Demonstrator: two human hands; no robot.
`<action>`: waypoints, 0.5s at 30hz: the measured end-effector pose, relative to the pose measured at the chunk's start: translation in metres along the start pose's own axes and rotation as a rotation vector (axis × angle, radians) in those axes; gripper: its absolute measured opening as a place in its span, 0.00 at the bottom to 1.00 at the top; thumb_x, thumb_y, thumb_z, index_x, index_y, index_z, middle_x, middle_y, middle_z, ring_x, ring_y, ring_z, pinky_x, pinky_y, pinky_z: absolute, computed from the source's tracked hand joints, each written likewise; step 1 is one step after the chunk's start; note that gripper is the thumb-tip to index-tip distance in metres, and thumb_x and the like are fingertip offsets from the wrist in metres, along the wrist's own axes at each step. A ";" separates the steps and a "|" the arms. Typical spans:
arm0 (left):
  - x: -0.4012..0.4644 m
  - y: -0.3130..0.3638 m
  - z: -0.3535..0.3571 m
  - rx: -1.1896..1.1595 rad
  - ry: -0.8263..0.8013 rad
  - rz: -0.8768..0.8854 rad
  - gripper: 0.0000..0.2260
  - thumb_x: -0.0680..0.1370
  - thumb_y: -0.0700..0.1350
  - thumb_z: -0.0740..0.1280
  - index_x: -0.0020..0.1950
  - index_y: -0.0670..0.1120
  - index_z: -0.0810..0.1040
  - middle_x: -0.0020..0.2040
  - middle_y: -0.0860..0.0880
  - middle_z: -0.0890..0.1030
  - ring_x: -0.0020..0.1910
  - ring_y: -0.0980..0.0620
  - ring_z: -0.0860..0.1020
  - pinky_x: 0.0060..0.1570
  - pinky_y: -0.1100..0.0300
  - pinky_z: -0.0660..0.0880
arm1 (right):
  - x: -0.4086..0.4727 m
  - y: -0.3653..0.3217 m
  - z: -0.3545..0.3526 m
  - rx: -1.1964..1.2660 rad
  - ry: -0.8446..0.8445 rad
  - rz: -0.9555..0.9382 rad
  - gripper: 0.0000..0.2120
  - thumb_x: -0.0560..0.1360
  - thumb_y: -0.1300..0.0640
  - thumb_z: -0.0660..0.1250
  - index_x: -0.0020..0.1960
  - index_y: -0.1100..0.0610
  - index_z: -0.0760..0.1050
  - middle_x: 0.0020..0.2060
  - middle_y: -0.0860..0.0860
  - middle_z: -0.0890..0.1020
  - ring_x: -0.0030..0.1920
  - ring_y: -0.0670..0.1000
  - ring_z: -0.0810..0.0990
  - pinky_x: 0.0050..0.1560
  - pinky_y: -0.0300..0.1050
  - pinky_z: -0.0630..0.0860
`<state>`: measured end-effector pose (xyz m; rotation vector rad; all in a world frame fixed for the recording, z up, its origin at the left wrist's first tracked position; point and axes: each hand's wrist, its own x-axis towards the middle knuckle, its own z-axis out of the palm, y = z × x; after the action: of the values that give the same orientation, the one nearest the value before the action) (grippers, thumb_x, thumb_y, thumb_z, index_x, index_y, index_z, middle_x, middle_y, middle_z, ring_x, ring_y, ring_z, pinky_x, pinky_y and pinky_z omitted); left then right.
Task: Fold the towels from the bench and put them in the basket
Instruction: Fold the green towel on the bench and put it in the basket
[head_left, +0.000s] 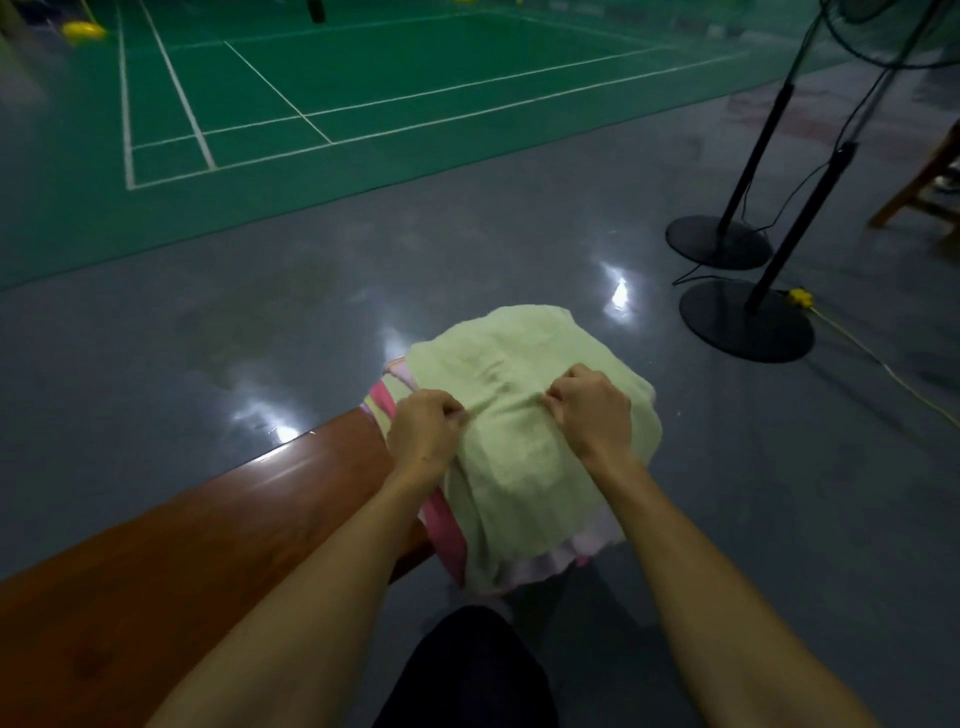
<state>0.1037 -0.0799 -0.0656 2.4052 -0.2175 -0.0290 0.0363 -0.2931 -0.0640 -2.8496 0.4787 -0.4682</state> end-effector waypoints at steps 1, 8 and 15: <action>0.000 -0.006 -0.005 -0.054 0.020 0.009 0.02 0.77 0.45 0.76 0.47 0.50 0.88 0.47 0.51 0.87 0.48 0.49 0.84 0.51 0.52 0.80 | -0.004 -0.002 -0.003 0.011 0.065 -0.019 0.10 0.78 0.48 0.74 0.44 0.54 0.86 0.43 0.49 0.82 0.40 0.54 0.79 0.39 0.47 0.77; -0.028 -0.017 -0.060 -0.289 0.012 0.066 0.07 0.87 0.43 0.62 0.54 0.40 0.71 0.46 0.51 0.75 0.42 0.54 0.73 0.37 0.63 0.67 | -0.031 -0.045 -0.017 0.121 0.222 -0.164 0.09 0.81 0.55 0.70 0.45 0.59 0.78 0.42 0.55 0.79 0.41 0.57 0.77 0.38 0.56 0.78; -0.100 -0.081 -0.156 -0.743 0.149 -0.094 0.13 0.80 0.32 0.68 0.63 0.43 0.72 0.46 0.44 0.82 0.40 0.51 0.81 0.33 0.56 0.77 | -0.073 -0.144 -0.015 0.377 -0.116 -0.364 0.10 0.85 0.51 0.62 0.57 0.58 0.77 0.70 0.59 0.75 0.69 0.59 0.72 0.72 0.56 0.68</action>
<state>0.0297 0.0991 -0.0065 1.6658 -0.0125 0.0237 0.0056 -0.1370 -0.0327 -2.5718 -0.1430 -0.3988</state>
